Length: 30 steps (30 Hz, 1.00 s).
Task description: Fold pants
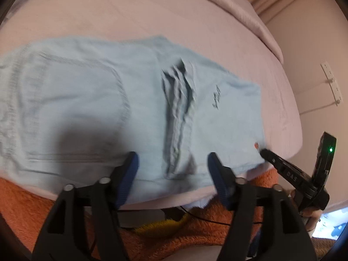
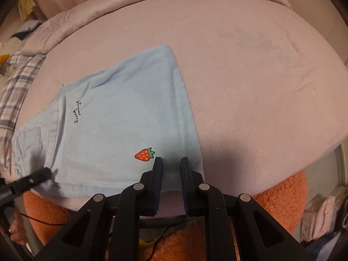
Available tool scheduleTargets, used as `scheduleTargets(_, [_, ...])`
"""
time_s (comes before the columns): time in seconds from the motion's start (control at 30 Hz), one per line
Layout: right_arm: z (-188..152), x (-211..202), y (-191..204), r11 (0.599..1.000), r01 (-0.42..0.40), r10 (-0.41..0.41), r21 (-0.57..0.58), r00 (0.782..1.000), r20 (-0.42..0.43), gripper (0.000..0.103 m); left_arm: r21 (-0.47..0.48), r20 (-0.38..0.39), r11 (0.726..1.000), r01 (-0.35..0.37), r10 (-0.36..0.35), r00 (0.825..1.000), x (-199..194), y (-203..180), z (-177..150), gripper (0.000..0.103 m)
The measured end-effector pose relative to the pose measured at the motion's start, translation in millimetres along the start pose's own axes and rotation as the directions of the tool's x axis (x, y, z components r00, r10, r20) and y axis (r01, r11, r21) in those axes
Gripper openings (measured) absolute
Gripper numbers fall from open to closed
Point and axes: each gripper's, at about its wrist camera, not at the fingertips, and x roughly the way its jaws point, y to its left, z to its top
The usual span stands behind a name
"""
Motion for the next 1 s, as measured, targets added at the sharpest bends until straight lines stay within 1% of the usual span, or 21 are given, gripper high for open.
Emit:
scheduleTargets(0.07, [1,-1,1,1.000,0.007,-0.007,-0.008,1.000,0.004,0.016,0.011,0.059,0.999,-0.044,0.043,0.997,-13,4,2,0.084])
scheduleTargets(0.13, [3,-2,1,1.000,-0.010,0.010,-0.003,1.000,0.006,0.028,0.010,0.114,0.996,-0.086,0.084,0.990,-25,9,4,0.089])
scheduleTargets(0.17, [5,-3,1,1.000,-0.026,0.026,0.005,1.000,0.012,0.032,-0.001,0.139,0.994,-0.105,0.104,0.985,-31,13,5,0.092])
scheduleTargets(0.23, [10,-5,1,0.998,-0.057,0.056,0.025,0.998,0.037,0.048,-0.042,0.181,0.991,-0.125,0.130,0.975,-43,25,7,0.094])
scheduleTargets(0.3, [16,-9,4,0.995,-0.091,0.089,0.030,0.994,0.068,0.054,-0.080,0.201,0.988,-0.132,0.146,0.969,-51,36,9,0.095])
scheduleTargets(0.37, [22,-11,9,0.994,-0.106,0.103,0.023,0.991,0.089,0.063,-0.120,0.226,0.983,-0.140,0.164,0.960,-62,49,8,0.096])
scheduleTargets(0.4, [25,-12,13,0.994,-0.109,0.107,0.016,0.989,0.102,0.071,-0.136,0.237,0.980,-0.145,0.174,0.956,-66,53,9,0.098])
scheduleTargets(0.43, [28,-14,17,0.993,-0.114,0.113,0.002,0.987,0.116,0.075,-0.165,0.253,0.974,-0.158,0.197,0.947,-72,60,9,0.101])
scheduleTargets(0.5, [33,-15,26,0.993,-0.117,0.119,-0.020,0.984,0.131,0.080,-0.210,0.279,0.962,-0.173,0.229,0.933,-80,71,6,0.102])
scheduleTargets(0.53, [36,-15,30,0.992,-0.121,0.125,-0.034,0.982,0.142,0.082,-0.242,0.287,0.953,-0.182,0.249,0.925,-86,81,5,0.102])
scheduleTargets(0.6, [39,-13,36,0.990,-0.134,0.140,-0.049,0.978,0.157,0.082,-0.287,0.290,0.939,-0.187,0.271,0.918,-93,93,4,0.102])
scheduleTargets(0.63, [41,-11,39,0.988,-0.141,0.148,-0.056,0.976,0.161,0.082,-0.322,0.289,0.927,-0.191,0.289,0.913,-96,103,1,0.102])
scheduleTargets(0.73, [46,-6,53,0.985,-0.155,0.165,-0.070,0.973,0.164,0.083,-0.382,0.280,0.901,-0.206,0.325,0.903,-99,122,-3,0.102])
scheduleTargets(0.83, [49,-3,62,0.982,-0.170,0.181,-0.084,0.972,0.147,0.083,-0.421,0.265,0.882,-0.213,0.345,0.901,-97,138,-10,0.102])
scheduleTargets(1.0, [48,-4,67,0.978,-0.181,0.195,-0.104,0.971,0.139,0.083,-0.465,0.233,0.857,-0.222,0.361,0.903,-91,156,-19,0.102])
